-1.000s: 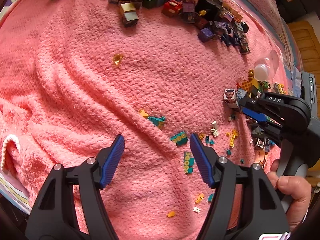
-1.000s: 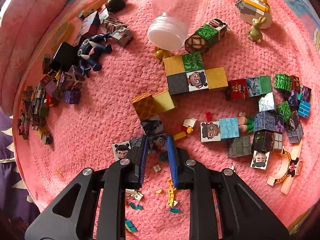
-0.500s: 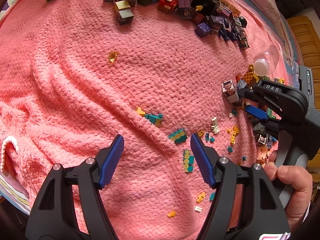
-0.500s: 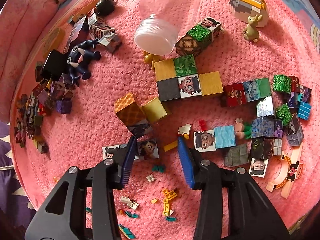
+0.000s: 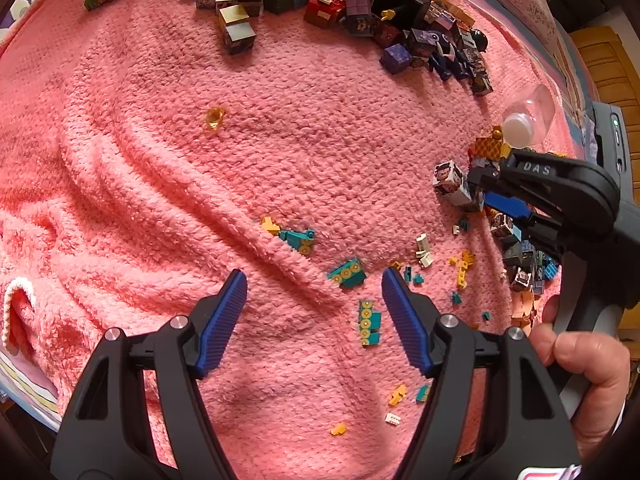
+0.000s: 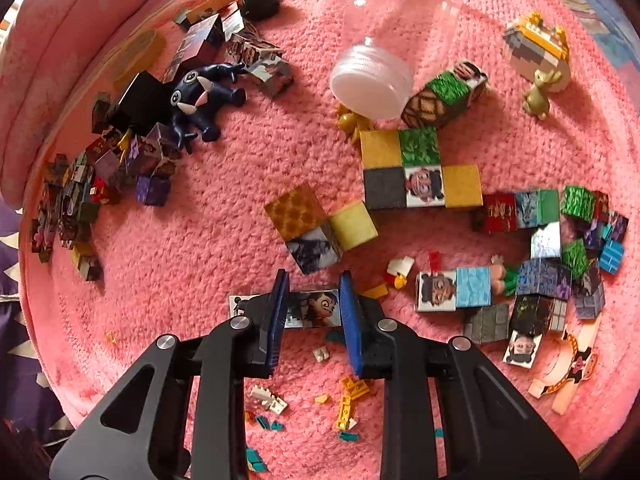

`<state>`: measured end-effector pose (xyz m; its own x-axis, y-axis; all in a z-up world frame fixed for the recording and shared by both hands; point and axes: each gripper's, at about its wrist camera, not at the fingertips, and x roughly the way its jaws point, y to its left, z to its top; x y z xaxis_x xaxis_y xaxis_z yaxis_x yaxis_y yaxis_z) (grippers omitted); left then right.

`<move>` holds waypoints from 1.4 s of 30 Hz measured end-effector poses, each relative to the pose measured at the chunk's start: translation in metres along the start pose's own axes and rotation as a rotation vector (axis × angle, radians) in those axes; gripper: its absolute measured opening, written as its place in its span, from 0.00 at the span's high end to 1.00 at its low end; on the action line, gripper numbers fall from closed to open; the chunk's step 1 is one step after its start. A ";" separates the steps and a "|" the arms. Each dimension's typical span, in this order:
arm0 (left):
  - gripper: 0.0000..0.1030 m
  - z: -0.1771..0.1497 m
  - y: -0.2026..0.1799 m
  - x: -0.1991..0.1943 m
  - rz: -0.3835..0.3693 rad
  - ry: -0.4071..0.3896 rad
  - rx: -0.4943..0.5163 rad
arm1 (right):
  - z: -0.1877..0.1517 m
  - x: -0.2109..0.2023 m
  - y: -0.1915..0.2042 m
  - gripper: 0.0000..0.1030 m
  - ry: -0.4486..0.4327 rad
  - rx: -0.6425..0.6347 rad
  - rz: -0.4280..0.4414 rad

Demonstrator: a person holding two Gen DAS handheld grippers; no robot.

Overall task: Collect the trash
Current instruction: 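Close the right gripper on the three-cube face-printed stack and lift it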

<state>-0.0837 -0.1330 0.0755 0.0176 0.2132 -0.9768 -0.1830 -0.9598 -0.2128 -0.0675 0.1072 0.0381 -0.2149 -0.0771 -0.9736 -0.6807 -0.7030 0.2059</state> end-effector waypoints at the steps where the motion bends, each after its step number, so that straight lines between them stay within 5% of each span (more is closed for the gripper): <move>1: 0.35 0.000 0.000 0.000 -0.001 0.000 0.001 | -0.002 -0.001 -0.001 0.77 0.006 0.001 0.004; 14: 0.34 -0.009 -0.004 -0.005 -0.005 -0.001 0.020 | -0.065 -0.001 -0.010 0.75 0.129 -0.077 0.032; 19: 0.34 -0.011 0.000 -0.006 0.000 0.002 0.007 | -0.066 -0.019 -0.011 0.73 0.056 -0.118 0.013; 23: 0.34 -0.010 -0.005 -0.003 -0.015 0.011 0.005 | -0.064 -0.015 0.001 0.51 0.063 -0.201 -0.007; 30: 0.33 -0.008 -0.009 -0.002 -0.004 0.009 0.015 | -0.047 0.004 0.002 0.46 0.091 -0.246 -0.078; 38: 0.32 -0.005 -0.010 0.003 0.004 0.018 0.016 | -0.031 0.013 0.004 0.49 0.091 -0.250 -0.084; 42: 0.32 -0.003 -0.010 0.004 0.004 0.017 0.014 | -0.025 0.017 0.022 0.71 0.103 -0.251 -0.054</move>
<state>-0.0792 -0.1232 0.0741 0.0338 0.2064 -0.9779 -0.1965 -0.9580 -0.2090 -0.0685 0.0726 0.0233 -0.1021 -0.0970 -0.9900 -0.4916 -0.8603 0.1350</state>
